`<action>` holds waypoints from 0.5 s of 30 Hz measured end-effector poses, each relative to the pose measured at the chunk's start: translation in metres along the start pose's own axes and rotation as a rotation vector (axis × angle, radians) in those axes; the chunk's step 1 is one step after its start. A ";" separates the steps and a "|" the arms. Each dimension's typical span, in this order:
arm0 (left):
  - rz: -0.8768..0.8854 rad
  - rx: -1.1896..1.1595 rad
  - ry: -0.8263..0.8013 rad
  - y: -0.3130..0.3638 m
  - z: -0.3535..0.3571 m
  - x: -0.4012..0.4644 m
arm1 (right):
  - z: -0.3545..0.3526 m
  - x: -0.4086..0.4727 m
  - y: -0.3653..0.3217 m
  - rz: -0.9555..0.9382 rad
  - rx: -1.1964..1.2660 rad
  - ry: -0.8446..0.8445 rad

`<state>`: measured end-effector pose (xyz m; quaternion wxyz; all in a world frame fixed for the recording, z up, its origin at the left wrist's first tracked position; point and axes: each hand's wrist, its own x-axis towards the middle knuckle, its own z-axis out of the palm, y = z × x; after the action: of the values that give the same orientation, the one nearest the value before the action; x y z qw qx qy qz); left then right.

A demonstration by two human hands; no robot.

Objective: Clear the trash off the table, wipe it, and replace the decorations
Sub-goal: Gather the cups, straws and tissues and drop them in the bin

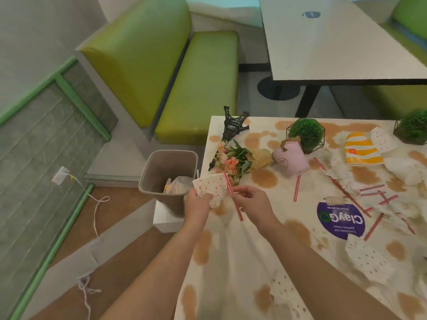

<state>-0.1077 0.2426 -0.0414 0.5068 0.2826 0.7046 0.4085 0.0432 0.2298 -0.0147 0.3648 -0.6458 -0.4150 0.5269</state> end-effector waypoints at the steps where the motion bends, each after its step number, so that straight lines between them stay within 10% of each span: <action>1: 0.010 -0.006 0.011 -0.001 -0.006 0.004 | 0.005 0.001 0.000 0.011 -0.005 0.013; 15: -0.112 -0.030 0.066 0.033 -0.124 0.123 | 0.157 0.082 -0.038 0.083 -0.097 0.073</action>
<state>-0.2655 0.3235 -0.0541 0.5096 0.2213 0.7294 0.3991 -0.1085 0.3252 -0.0386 0.3259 -0.6981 -0.3995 0.4968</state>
